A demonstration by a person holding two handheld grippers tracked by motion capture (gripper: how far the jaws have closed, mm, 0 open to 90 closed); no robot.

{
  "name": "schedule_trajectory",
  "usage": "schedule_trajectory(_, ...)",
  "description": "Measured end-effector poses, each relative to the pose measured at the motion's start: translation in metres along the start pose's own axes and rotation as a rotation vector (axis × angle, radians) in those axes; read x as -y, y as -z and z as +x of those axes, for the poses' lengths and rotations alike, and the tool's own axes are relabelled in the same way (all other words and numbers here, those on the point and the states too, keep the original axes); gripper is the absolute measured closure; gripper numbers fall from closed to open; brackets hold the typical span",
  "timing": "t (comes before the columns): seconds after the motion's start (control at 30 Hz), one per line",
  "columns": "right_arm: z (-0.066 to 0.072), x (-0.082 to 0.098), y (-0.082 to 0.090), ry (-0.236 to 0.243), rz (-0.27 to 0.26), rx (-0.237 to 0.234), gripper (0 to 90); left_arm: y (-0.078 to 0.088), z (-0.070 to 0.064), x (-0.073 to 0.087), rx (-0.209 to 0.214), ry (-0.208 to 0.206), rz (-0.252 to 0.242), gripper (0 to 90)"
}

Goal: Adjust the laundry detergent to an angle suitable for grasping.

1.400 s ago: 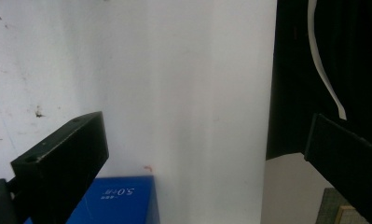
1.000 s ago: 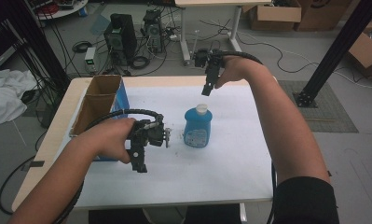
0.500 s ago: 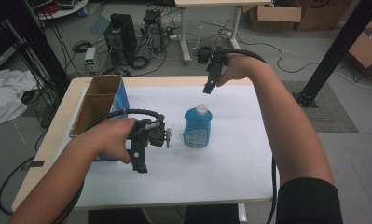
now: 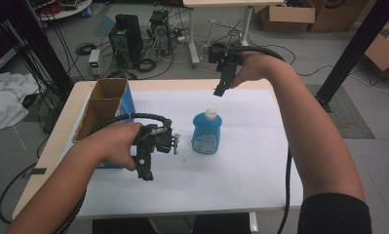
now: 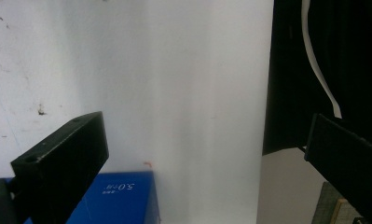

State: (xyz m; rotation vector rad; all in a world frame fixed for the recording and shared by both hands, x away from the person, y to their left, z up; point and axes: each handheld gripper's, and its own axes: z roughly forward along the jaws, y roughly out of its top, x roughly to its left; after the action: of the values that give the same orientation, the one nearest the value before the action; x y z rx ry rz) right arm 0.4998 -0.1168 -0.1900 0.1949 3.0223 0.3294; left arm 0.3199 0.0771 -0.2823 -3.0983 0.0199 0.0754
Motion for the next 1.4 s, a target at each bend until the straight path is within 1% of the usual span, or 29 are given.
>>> schedule_trajectory(0.07,0.002,0.0,0.002,0.002,-0.005,-0.003,0.0,0.0,0.0,-0.001,-0.002,0.006,0.001,0.1)
schedule_trajectory(0.1,0.006,0.0,0.007,0.015,-0.016,-0.001,0.0,0.001,-0.001,-0.001,-0.003,-0.002,-0.006,0.1)
schedule_trajectory(0.17,0.009,0.0,0.009,0.019,-0.021,-0.001,0.0,0.001,-0.001,-0.001,-0.005,-0.002,-0.005,0.1)
schedule_trajectory(0.23,0.015,0.001,0.015,0.032,-0.028,-0.012,0.0,0.001,-0.002,-0.001,-0.005,-0.004,0.0,0.1)
schedule_trajectory(0.27,0.015,0.001,0.015,0.032,-0.028,-0.012,0.0,0.001,-0.002,-0.001,-0.006,-0.004,0.0,0.1)
schedule_trajectory(0.3,0.02,0.002,0.018,0.039,-0.022,-0.015,0.0,0.001,-0.002,0.0,-0.006,-0.002,-0.002,0.0)
schedule_trajectory(0.33,0.02,0.002,0.018,0.039,-0.022,-0.015,0.0,0.001,-0.003,0.0,-0.008,0.0,-0.003,0.0)
schedule_trajectory(0.4,0.025,0.003,0.02,0.047,-0.028,-0.035,0.0,0.001,-0.003,0.001,-0.009,0.001,-0.001,0.1)
schedule_trajectory(0.43,0.028,0.003,0.021,0.054,-0.03,-0.033,0.0,0.001,-0.003,0.002,-0.008,0.0,-0.002,0.1)
schedule_trajectory(0.5,0.034,0.003,0.022,0.059,-0.023,-0.029,0.0,0.0,-0.004,0.002,-0.009,-0.001,-0.002,0.1)
schedule_trajectory(0.63,0.044,0.003,0.021,0.08,-0.004,-0.035,0.0,-0.001,-0.005,0.002,-0.011,-0.004,-0.006,0.1)
schedule_trajectory(0.7,0.052,0.002,0.018,0.097,0.01,-0.042,0.0,0.0,-0.006,0.002,-0.011,-0.005,-0.006,0.1)
schedule_trajectory(0.73,0.054,0.002,0.016,0.099,0.013,-0.045,0.0,-0.001,-0.006,0.002,-0.011,-0.006,-0.012,0.1)
schedule_trajectory(0.87,0.058,0.002,0.01,0.104,0.028,-0.055,0.0,-0.002,-0.007,0.001,-0.01,-0.007,-0.013,0.1)
schedule_trajectory(0.9,0.06,0.002,0.005,0.103,0.037,-0.064,0.0,-0.003,-0.008,0.001,-0.01,-0.008,-0.013,0.1)
schedule_trajectory(0.93,0.06,0.002,0.005,0.103,0.037,-0.064,0.0,-0.002,-0.008,0.001,-0.009,-0.01,-0.01,0.1)
schedule_trajectory(1.0,0.062,0.002,-0.002,0.108,0.047,-0.07,0.0,-0.003,-0.009,0.001,-0.01,-0.009,-0.013,0.1)
schedule_trajectory(1.07,0.063,0.001,-0.004,0.106,0.05,-0.072,0.0,-0.003,-0.009,0.001,-0.01,-0.008,-0.012,0.1)
schedule_trajectory(1.17,0.066,-0.001,-0.014,0.115,0.064,-0.079,0.0,-0.003,-0.011,0.002,-0.01,-0.005,-0.015,0.1)
schedule_trajectory(1.2,0.066,-0.001,-0.014,0.115,0.064,-0.079,0.0,-0.004,-0.011,0.002,-0.008,-0.006,-0.013,0.1)
schedule_trajectory(1.37,0.068,-0.003,-0.029,0.113,0.084,-0.088,0.0,-0.005,-0.013,0.004,-0.009,-0.002,-0.015,0.1)
schedule_trajectory(1.4,0.069,-0.004,-0.036,0.113,0.092,-0.095,0.0,-0.005,-0.013,0.004,-0.009,-0.003,-0.013,0.1)
